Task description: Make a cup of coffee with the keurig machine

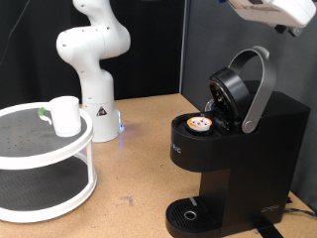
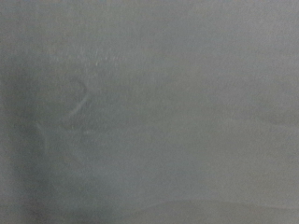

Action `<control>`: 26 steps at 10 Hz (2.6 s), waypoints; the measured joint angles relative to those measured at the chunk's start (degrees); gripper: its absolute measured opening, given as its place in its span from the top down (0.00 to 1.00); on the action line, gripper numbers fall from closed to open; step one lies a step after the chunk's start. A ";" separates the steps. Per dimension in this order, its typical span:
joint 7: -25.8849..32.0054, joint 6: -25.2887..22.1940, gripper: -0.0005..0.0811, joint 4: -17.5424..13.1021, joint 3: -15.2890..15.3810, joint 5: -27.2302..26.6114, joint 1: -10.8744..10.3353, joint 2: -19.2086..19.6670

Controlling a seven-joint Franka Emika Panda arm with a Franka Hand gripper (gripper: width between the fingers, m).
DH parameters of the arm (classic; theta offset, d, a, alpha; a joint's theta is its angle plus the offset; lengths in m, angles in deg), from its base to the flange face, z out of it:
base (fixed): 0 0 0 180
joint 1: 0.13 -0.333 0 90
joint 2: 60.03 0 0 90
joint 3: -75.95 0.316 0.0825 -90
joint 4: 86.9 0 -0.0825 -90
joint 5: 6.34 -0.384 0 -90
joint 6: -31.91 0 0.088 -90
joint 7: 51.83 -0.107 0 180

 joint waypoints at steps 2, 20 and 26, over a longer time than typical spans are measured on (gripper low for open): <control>-0.02 0.01 0.68 0.39 0.00 1.30 0.11 0.87; 2.23 -9.67 0.99 2.30 -6.57 7.49 5.76 -1.67; 5.21 -11.70 0.99 3.32 -9.09 14.90 8.72 -1.27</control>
